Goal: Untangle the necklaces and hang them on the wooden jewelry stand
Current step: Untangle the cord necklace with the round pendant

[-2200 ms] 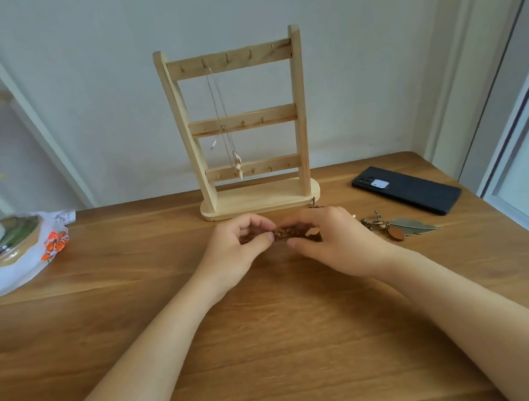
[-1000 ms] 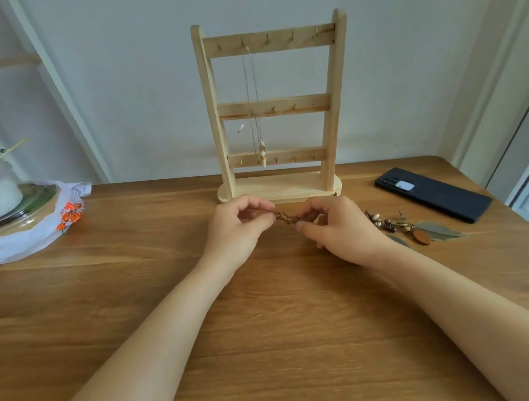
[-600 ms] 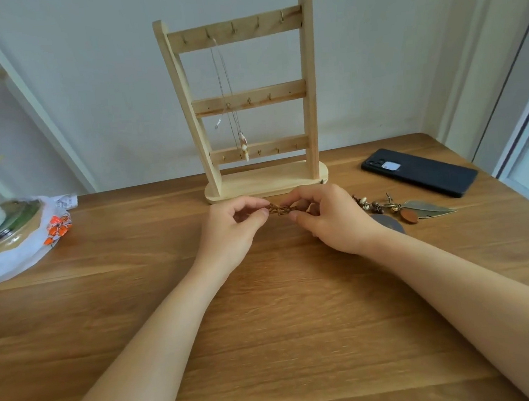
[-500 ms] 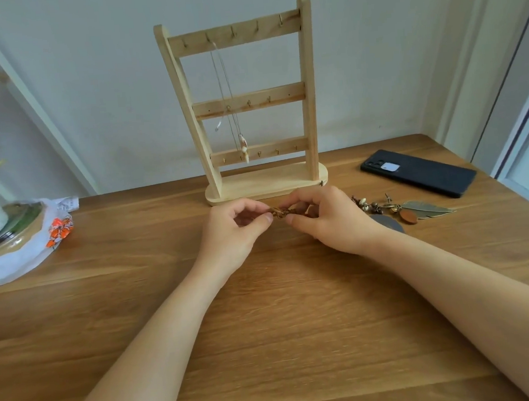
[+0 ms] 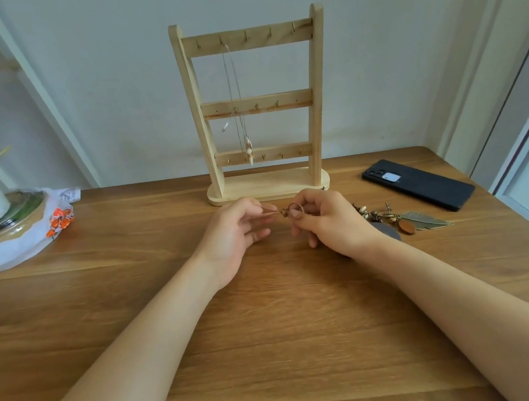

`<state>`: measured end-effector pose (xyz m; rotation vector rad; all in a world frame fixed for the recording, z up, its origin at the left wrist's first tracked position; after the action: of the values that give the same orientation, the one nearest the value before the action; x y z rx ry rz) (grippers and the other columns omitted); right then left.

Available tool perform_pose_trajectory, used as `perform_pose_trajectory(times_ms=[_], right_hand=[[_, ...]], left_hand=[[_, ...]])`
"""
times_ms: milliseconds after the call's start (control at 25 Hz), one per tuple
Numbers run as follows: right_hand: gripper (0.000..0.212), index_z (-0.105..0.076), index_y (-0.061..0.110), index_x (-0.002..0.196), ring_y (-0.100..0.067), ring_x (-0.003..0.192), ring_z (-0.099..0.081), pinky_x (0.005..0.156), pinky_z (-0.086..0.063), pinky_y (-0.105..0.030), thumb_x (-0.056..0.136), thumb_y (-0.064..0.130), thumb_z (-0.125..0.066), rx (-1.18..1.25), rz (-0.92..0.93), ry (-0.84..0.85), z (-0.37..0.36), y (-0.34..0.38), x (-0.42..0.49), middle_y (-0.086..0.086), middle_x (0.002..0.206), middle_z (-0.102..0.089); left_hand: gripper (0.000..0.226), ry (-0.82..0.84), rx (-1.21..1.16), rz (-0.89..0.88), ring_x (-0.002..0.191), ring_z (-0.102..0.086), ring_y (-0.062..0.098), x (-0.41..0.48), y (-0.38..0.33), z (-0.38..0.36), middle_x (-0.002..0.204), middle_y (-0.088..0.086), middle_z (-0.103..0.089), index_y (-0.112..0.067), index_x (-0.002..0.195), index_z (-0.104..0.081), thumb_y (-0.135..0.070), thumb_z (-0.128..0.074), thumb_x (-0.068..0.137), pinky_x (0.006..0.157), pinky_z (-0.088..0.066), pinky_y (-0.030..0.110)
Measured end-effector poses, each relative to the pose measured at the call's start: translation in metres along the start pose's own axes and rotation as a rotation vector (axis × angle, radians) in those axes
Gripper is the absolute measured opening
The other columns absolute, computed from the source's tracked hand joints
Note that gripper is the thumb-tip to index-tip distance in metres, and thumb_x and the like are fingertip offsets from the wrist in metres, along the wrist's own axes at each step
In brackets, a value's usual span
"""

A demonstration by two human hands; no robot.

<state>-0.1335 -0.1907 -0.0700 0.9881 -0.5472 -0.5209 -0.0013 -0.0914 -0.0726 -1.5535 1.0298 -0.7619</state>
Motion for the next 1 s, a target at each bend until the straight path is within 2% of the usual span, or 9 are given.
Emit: perform_pose_trajectory(times_ms=[80, 160, 240, 280, 400, 480, 640, 840, 1000], right_hand=[[0.009, -0.063, 0.018, 0.093, -0.014, 0.052, -0.054, 0.056, -0.051, -0.025, 0.101, 0.021, -0.059, -0.020, 0.026, 0.025, 0.000, 0.002, -0.001, -0.004, 0.076, -0.072], [0.004, -0.064, 0.017, 0.099, -0.012, 0.052, -0.055, 0.056, -0.051, -0.024, 0.100, 0.019, -0.060, -0.042, 0.056, 0.045, 0.000, 0.004, -0.002, -0.006, 0.079, -0.073], [0.007, -0.064, 0.016, 0.106, -0.010, 0.054, -0.057, 0.056, -0.052, -0.022, 0.099, 0.017, -0.061, -0.043, 0.061, 0.056, 0.000, 0.004, -0.002, -0.006, 0.081, -0.074], [0.008, -0.064, 0.015, 0.107, -0.009, 0.055, -0.058, 0.057, -0.052, -0.023, 0.099, 0.016, -0.061, -0.043, 0.054, 0.059, 0.000, 0.002, -0.001, -0.005, 0.081, -0.075], [0.008, -0.064, 0.015, 0.106, -0.010, 0.057, -0.059, 0.059, -0.054, -0.027, 0.098, 0.015, -0.062, -0.098, 0.070, 0.018, 0.002, -0.002, 0.001, -0.002, 0.080, -0.074], [0.008, -0.066, 0.017, 0.103, -0.010, 0.061, -0.061, 0.061, -0.053, -0.028, 0.097, 0.015, -0.064, -0.140, 0.109, -0.013, 0.001, -0.003, 0.002, 0.000, 0.080, -0.073], [0.011, -0.069, 0.019, 0.103, -0.013, 0.062, -0.060, 0.061, -0.054, -0.032, 0.094, 0.014, -0.067, -0.211, 0.175, -0.033, -0.001, 0.000, 0.001, -0.001, 0.080, -0.070], [0.012, -0.066, 0.024, 0.099, 0.003, 0.059, -0.057, 0.061, -0.046, -0.017, 0.093, 0.014, -0.068, -0.279, 0.175, -0.057, 0.002, 0.002, 0.000, 0.008, 0.078, -0.067], [0.010, -0.065, 0.026, 0.100, -0.003, 0.063, -0.058, 0.066, -0.051, -0.025, 0.095, 0.017, -0.066, -0.276, 0.128, -0.073, 0.003, -0.003, 0.001, 0.002, 0.082, -0.070]], left_hand=[[0.016, -0.084, -0.025, 0.027, 0.090, -0.070, 0.023, 0.002, 0.001, 0.004, 0.092, 0.009, -0.071, -0.008, 0.083, -0.061, -0.004, -0.052, 0.096, 0.080, -0.055, 0.034], [0.005, -0.129, -0.064, 0.043, 0.080, -0.071, 0.021, 0.003, 0.001, 0.007, 0.088, 0.008, -0.072, -0.008, 0.093, -0.059, -0.005, -0.057, 0.097, 0.072, -0.056, 0.031], [0.004, -0.189, -0.066, 0.034, 0.073, -0.069, 0.017, 0.003, 0.000, 0.012, 0.084, 0.004, -0.071, -0.011, 0.096, -0.059, -0.008, -0.061, 0.096, 0.065, -0.054, 0.027], [0.006, -0.259, 0.021, -0.008, 0.073, -0.068, 0.015, 0.002, -0.001, 0.019, 0.086, 0.001, -0.071, -0.012, 0.098, -0.060, -0.008, -0.063, 0.095, 0.064, -0.053, 0.023], [0.021, -0.520, 0.619, -0.344, 0.081, -0.061, 0.006, -0.010, -0.025, 0.030, 0.093, -0.009, -0.067, -0.021, 0.096, -0.063, -0.005, -0.068, 0.084, 0.065, -0.045, 0.011], [0.012, -0.454, 0.693, -0.459, 0.077, -0.058, 0.003, -0.012, -0.032, 0.022, 0.085, -0.009, -0.067, -0.021, 0.085, -0.069, -0.010, -0.070, 0.082, 0.068, -0.045, 0.012], [0.007, -0.110, 0.750, -0.242, 0.078, -0.066, 0.004, -0.003, -0.007, 0.002, 0.080, -0.010, -0.074, -0.026, 0.088, -0.079, -0.026, -0.072, 0.090, 0.078, -0.054, 0.029], [0.010, -0.133, 0.576, -0.166, 0.073, -0.065, 0.003, 0.000, -0.006, 0.007, 0.076, -0.007, -0.074, -0.021, 0.084, -0.077, -0.011, -0.074, 0.086, 0.066, -0.050, 0.020], [0.020, 0.013, 0.358, -0.054, 0.087, -0.056, 0.013, -0.004, -0.006, -0.001, 0.077, -0.009, -0.063, -0.024, 0.062, -0.065, -0.017, -0.057, 0.079, 0.071, -0.047, 0.029]])
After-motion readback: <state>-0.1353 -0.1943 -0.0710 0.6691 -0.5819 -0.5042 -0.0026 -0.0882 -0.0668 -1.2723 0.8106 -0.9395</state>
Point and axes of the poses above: each hand's wrist, its own x-axis towards the middle knuckle, its own z-axis out of the back of the hand, y = z × x, the point moved 6 cm from there along x, towards the middle knuckle
